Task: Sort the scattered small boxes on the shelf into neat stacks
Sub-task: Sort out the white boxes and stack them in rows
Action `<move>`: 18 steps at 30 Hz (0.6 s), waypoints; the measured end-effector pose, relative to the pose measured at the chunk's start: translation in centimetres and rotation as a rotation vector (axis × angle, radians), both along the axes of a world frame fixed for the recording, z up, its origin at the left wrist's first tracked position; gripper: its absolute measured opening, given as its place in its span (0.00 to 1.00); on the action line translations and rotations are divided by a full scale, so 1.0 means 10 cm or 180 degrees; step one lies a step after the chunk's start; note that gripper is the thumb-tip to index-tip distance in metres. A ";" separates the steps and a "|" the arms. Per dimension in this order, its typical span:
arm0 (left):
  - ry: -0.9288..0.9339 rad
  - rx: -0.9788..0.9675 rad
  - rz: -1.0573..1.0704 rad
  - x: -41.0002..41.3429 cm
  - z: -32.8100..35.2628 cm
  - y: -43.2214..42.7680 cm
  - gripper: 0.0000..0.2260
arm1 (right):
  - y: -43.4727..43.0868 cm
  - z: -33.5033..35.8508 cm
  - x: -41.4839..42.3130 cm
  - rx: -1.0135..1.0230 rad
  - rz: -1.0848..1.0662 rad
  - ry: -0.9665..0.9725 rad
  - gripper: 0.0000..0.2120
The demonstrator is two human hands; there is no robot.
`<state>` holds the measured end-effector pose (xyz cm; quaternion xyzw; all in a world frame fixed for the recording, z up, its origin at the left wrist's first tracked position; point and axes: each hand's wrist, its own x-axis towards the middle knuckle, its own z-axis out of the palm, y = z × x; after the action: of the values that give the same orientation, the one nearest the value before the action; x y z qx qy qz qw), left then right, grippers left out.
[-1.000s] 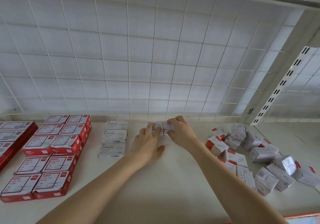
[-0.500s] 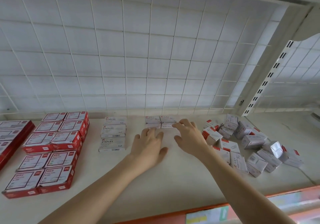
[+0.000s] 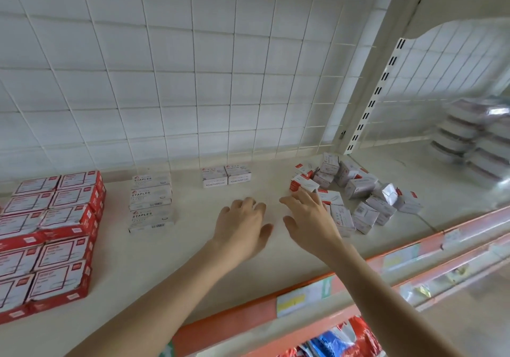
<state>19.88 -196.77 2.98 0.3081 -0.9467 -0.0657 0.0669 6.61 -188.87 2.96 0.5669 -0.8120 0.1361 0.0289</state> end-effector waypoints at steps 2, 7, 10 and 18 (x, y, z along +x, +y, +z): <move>-0.0031 0.0003 -0.0054 -0.04 -0.01 0.05 0.21 | 0.09 -0.03 -0.05 -0.0182 -0.0026 -0.0137 0.19; -0.0058 0.0005 -0.0099 -0.23 0.00 0.14 0.20 | 0.32 -0.15 -0.29 -0.0649 -0.0132 -0.0210 0.16; 0.0052 0.0007 -0.0135 -0.42 0.01 0.22 0.20 | 0.42 -0.18 -0.50 -0.0709 -0.0153 -0.0211 0.15; 0.0603 0.0014 -0.0291 -0.99 0.05 0.54 0.18 | 0.64 -0.10 -1.09 -0.1059 -0.0090 -0.0258 0.12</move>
<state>9.98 -191.37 3.49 0.2572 -0.9491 -0.0996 0.1524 -4.28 -182.47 1.98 0.5368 -0.7867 0.2909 0.0915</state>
